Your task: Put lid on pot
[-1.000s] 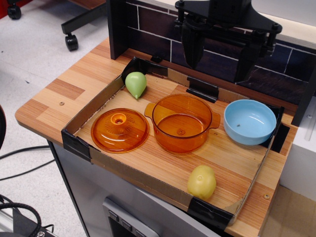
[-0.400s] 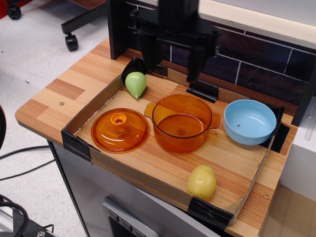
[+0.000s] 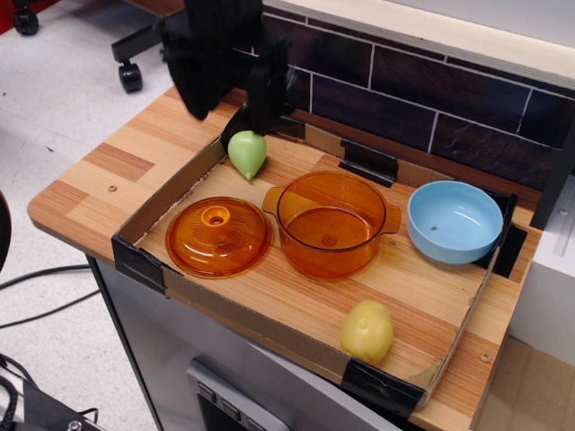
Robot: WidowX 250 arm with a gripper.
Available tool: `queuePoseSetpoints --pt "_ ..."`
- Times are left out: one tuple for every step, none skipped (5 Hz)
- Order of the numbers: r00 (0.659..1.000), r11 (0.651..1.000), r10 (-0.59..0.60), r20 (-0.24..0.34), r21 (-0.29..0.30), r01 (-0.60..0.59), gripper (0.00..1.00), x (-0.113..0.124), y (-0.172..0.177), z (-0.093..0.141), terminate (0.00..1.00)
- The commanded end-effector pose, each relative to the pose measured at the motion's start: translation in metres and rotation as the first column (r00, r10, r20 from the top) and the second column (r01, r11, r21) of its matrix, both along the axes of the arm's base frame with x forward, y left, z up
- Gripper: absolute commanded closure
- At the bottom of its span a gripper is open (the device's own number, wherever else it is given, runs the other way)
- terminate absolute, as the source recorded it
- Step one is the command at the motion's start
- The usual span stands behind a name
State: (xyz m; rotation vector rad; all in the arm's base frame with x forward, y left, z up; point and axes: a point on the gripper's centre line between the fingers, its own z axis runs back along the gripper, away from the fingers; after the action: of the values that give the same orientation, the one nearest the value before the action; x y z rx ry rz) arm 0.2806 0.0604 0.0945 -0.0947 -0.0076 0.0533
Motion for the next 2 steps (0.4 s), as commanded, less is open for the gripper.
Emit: queuePoseSetpoints --pt "0.999 0.998 -0.045 0.021 0.044 0.044 0.00 -0.0066 0.0280 -0.0131 0.00" --pt "0.997 0.996 -0.082 0.013 0.037 0.081 0.00 -0.0122 0.0323 -0.0228 0.00"
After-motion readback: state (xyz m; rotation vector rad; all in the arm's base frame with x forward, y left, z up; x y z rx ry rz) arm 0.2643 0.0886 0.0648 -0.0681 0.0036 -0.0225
